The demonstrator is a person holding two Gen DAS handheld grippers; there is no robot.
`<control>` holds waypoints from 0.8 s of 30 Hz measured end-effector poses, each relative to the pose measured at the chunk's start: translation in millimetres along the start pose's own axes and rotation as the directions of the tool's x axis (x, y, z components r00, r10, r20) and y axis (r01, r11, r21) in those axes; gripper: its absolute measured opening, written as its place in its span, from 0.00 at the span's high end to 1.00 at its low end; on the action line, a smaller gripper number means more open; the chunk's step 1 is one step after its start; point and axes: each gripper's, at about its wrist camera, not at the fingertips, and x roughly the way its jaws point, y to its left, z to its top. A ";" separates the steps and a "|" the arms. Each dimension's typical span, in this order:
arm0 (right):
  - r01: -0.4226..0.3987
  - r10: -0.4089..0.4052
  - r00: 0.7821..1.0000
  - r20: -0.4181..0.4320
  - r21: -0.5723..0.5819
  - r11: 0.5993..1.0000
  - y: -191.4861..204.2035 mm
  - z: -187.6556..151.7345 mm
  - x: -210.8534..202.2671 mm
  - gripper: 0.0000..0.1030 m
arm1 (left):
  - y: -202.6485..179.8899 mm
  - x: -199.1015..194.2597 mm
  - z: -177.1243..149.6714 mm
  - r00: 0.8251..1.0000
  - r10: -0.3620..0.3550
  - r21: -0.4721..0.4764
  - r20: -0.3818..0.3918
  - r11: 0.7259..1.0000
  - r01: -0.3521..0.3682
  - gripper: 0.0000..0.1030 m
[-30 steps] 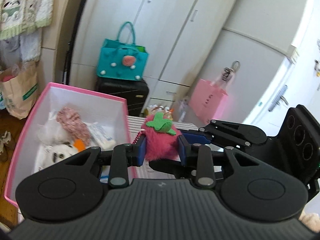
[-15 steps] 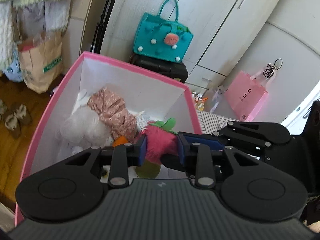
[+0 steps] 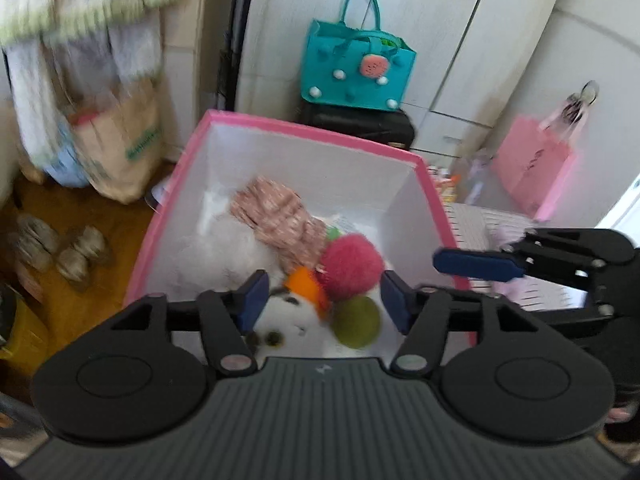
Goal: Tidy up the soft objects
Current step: 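Lower the strawberry puff into the box and open both grippers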
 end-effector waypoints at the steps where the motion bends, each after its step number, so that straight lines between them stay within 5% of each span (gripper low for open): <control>1: 0.000 0.000 1.000 -0.002 0.016 1.000 0.8 -0.1 1.1 0.68 | -4.8 -4.3 0.0 0.999 0.043 0.019 0.017 0.999 -0.043 0.39; 14: -0.044 0.049 0.998 -0.046 0.102 0.994 29.8 -3.8 -63.2 0.66 | -30.5 -74.6 -9.1 0.991 0.126 0.150 0.047 0.980 -0.132 0.16; 24: -0.019 0.024 0.998 -0.061 0.091 0.996 57.2 -23.0 -129.7 0.54 | -61.2 -134.3 -22.3 0.999 0.046 0.266 0.010 0.963 -0.047 0.12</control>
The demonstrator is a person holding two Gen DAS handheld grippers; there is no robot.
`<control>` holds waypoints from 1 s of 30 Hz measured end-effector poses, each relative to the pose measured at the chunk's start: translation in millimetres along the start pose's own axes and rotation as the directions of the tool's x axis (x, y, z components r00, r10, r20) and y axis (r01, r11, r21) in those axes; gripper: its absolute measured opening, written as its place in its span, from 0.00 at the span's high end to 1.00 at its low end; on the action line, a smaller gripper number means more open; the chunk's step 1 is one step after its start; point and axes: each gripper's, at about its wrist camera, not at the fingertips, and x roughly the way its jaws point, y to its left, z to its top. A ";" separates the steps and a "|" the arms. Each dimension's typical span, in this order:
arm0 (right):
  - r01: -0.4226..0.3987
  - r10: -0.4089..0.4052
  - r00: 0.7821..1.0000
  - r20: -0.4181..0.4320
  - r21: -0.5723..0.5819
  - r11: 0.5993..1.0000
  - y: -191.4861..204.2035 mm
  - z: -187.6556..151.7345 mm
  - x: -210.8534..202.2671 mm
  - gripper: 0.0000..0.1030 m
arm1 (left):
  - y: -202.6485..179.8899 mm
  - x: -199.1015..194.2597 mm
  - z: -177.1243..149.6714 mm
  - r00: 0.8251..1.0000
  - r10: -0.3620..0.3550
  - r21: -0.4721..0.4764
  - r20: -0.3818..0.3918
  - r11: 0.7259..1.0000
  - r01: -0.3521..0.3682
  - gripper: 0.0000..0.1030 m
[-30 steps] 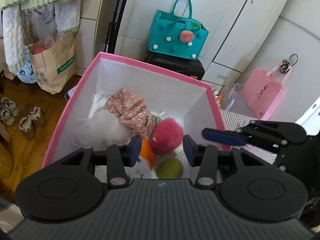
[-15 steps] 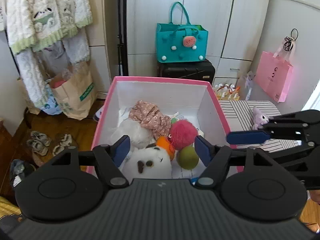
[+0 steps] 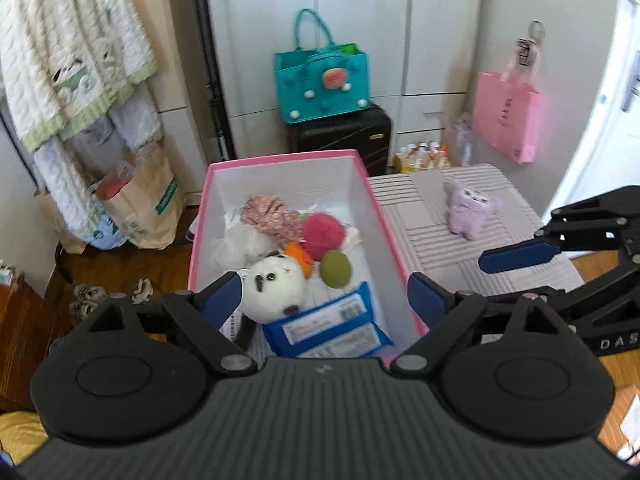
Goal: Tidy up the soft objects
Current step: 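Lower the strawberry puff into the box and open both grippers, then move both tools back toward the lilac plush toy on the table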
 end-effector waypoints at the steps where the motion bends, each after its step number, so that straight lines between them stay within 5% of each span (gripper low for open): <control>1: 0.008 -0.008 1.000 0.002 -0.001 1.000 1.1 -4.2 -6.3 0.51 | -3.6 -4.5 -1.3 1.000 -0.013 0.010 -0.003 1.000 0.013 0.12; 11: 0.087 -0.088 0.996 0.025 0.032 0.996 -8.7 -52.0 -51.9 0.35 | -41.4 -23.4 -17.6 0.978 -0.191 0.062 -0.084 0.979 0.196 0.12; 21: 0.143 -0.146 0.987 0.062 0.056 0.988 -34.6 -89.6 -79.6 0.18 | -101.7 -11.4 -17.4 0.967 -0.245 0.173 -0.072 0.952 0.254 0.07; 30: 0.244 -0.245 0.963 0.113 0.026 0.969 -70.9 -112.6 -72.8 0.07 | -143.6 40.6 -1.4 0.951 -0.297 0.206 -0.091 0.928 0.310 0.07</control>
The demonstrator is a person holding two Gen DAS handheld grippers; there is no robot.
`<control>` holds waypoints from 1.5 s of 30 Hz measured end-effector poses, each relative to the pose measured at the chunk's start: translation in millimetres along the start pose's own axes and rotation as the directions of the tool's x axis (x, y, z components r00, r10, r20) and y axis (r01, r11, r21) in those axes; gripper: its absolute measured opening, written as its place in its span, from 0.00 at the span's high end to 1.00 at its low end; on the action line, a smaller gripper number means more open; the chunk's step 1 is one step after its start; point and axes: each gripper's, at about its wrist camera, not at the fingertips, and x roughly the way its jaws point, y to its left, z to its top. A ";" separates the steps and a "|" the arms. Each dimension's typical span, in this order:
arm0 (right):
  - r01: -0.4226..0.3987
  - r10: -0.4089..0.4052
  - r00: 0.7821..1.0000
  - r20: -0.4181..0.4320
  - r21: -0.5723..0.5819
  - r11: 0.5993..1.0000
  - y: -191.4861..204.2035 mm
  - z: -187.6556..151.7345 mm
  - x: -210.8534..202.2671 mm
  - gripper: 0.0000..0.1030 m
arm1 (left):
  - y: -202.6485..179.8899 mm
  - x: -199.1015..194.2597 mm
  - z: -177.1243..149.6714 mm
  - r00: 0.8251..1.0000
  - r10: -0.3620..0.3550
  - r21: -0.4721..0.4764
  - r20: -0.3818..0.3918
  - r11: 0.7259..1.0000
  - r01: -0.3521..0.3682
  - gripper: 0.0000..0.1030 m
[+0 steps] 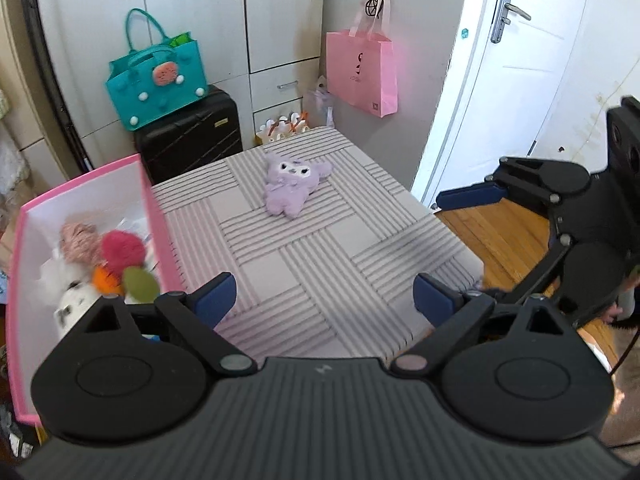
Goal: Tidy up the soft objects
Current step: 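Move both tools back toward the lilac plush toy on the table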
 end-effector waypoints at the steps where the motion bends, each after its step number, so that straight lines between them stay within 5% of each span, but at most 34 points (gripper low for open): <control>1: 0.009 -0.009 1.000 0.009 0.000 1.000 -5.0 -3.3 4.3 0.07 | -2.1 7.2 1.9 1.000 0.006 0.008 0.011 1.000 -0.006 0.06; 6: 0.029 -0.031 0.997 0.076 0.023 0.999 -31.8 -17.9 24.5 0.07 | -3.3 44.4 12.2 0.999 0.025 0.019 0.040 0.999 -0.026 0.06; 12: 0.208 -0.204 0.966 0.160 -0.009 0.978 -62.7 -29.0 59.7 0.07 | 8.1 77.5 22.3 0.995 -0.024 -0.074 0.100 0.997 0.031 0.06; 23: 0.115 -0.116 0.988 0.102 0.020 0.993 -95.0 -30.1 122.8 0.06 | 27.0 144.9 37.1 0.998 -0.014 -0.199 0.068 0.980 0.028 0.09; 28: 0.076 -0.079 0.995 0.060 0.049 0.996 -102.1 -24.5 145.7 0.06 | 29.1 168.2 39.3 0.996 0.051 -0.217 0.069 0.975 -0.035 0.09; 36: 0.059 -0.047 0.995 -0.086 0.139 0.989 -119.5 -17.6 188.1 0.06 | 54.1 195.5 45.7 0.993 0.089 -0.325 0.072 0.944 -0.061 0.15; 45: 0.073 -0.067 0.996 -0.064 0.104 0.992 -120.5 -16.0 193.8 0.06 | 66.8 220.9 51.4 0.987 0.140 -0.402 0.072 0.910 -0.100 0.25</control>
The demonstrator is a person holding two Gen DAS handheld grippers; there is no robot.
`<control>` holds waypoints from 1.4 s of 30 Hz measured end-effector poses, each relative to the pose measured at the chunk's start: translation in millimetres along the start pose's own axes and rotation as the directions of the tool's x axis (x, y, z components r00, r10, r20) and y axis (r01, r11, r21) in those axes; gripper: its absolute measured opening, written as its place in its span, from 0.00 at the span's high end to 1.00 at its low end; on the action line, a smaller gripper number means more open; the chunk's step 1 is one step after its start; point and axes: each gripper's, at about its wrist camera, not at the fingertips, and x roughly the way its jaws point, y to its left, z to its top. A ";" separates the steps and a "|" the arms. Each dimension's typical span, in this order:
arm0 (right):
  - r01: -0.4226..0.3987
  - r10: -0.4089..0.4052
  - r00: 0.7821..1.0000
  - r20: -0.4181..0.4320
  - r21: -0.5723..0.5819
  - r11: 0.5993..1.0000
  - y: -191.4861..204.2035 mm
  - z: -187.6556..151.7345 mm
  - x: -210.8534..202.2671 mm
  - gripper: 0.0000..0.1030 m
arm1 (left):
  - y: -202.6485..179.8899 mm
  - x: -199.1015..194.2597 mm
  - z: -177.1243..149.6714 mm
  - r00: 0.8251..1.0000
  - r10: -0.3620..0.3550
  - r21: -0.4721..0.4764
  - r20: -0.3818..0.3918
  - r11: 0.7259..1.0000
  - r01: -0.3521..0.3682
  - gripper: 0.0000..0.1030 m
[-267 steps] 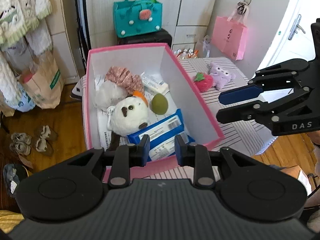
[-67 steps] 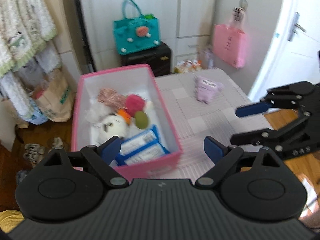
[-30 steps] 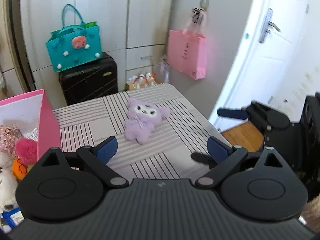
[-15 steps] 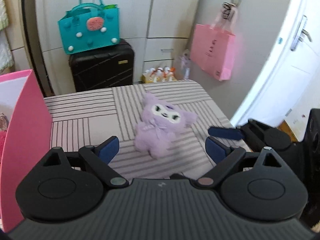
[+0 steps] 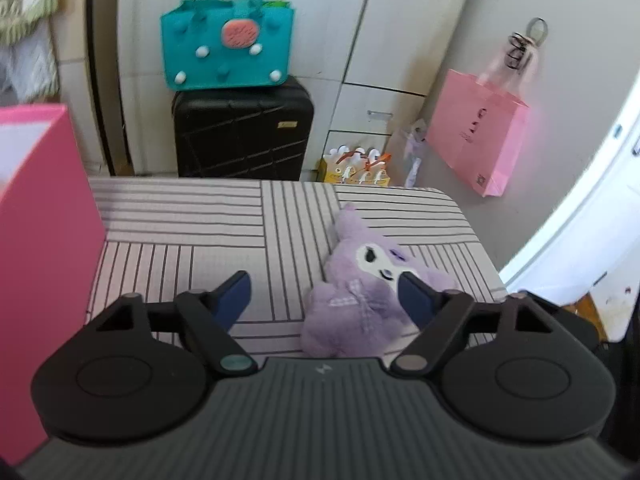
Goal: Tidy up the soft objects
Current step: 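Move both tools back toward the lilac plush toy on the table, then grasp the lilac plush toy with the left gripper while the right gripper clamps it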
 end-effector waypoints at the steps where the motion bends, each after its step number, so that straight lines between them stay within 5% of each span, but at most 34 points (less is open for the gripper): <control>1: 0.000 0.000 1.000 -0.003 0.005 1.000 -1.4 0.6 1.6 0.06 | 4.4 3.2 0.7 1.000 -0.012 -0.017 -0.011 1.000 0.012 0.26; 6: -0.027 0.027 1.000 0.011 0.000 1.000 -3.8 2.2 1.0 0.06 | 6.0 11.6 -0.9 0.999 -0.038 -0.020 -0.025 0.999 0.038 0.34; 10: -0.069 0.069 0.998 0.004 -0.032 0.997 -0.1 3.7 -0.2 0.08 | 6.4 19.2 -5.0 0.992 -0.101 -0.056 -0.079 0.994 0.097 0.52; 16: -0.076 0.077 0.997 0.024 -0.069 0.995 4.6 1.6 -12.5 0.08 | 8.1 15.1 -18.6 0.960 -0.250 -0.153 -0.130 0.961 0.230 0.70; 23: -0.063 0.066 0.998 0.022 -0.118 0.991 4.2 -9.9 -30.7 0.08 | 0.7 0.6 -37.8 0.924 -0.330 -0.157 -0.193 0.940 0.303 0.72; 26: -0.045 0.048 0.999 0.023 -0.104 0.994 0.4 -14.1 -32.4 0.08 | -0.6 -3.3 -38.6 0.939 -0.295 -0.142 -0.175 0.952 0.272 0.69; 30: -0.045 0.048 0.998 0.034 -0.067 0.997 -5.0 -12.1 -28.2 0.08 | -1.2 -5.9 -31.8 0.976 -0.198 -0.111 -0.097 0.976 0.187 0.55; 33: -0.045 0.047 0.998 0.049 -0.042 0.998 -7.5 -8.1 -23.6 0.09 | 1.2 -3.7 -23.9 0.984 -0.170 -0.135 -0.045 0.977 0.163 0.44; 37: -0.046 0.046 0.998 0.047 0.009 0.999 -10.3 -5.1 -15.2 0.37 | 6.4 8.1 -18.0 0.989 -0.143 -0.181 -0.024 0.974 0.136 0.43; 42: -0.044 0.040 0.997 0.061 0.079 0.996 -11.0 -10.5 -13.9 0.46 | 5.1 20.1 -26.3 0.989 -0.147 -0.186 -0.030 0.973 0.139 0.47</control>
